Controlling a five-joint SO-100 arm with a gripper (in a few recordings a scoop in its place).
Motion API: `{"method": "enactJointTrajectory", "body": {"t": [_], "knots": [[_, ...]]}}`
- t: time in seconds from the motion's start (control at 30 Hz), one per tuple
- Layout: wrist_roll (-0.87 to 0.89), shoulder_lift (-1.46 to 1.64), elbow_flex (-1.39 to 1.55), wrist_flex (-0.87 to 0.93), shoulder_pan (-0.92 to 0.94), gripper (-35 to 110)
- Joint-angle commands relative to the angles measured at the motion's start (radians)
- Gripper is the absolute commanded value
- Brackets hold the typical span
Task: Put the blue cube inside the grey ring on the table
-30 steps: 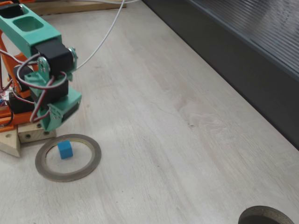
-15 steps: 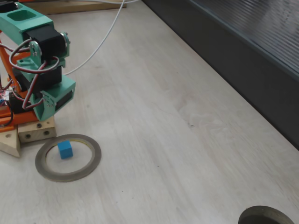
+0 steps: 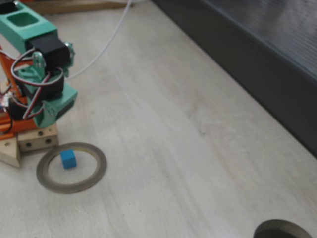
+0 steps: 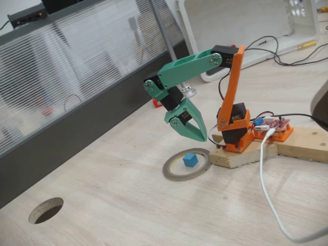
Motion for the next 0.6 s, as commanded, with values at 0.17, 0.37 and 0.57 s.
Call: {"method": "enactJointTrajectory", "body": {"t": [0.17,0.37,0.57], "knots": [[0.011,0.018,0.005,0.014,0.005,0],[0.009,0.017,0.012,0.005,0.003,0],[0.011,0.017,0.081,0.005,0.009,0]]}}
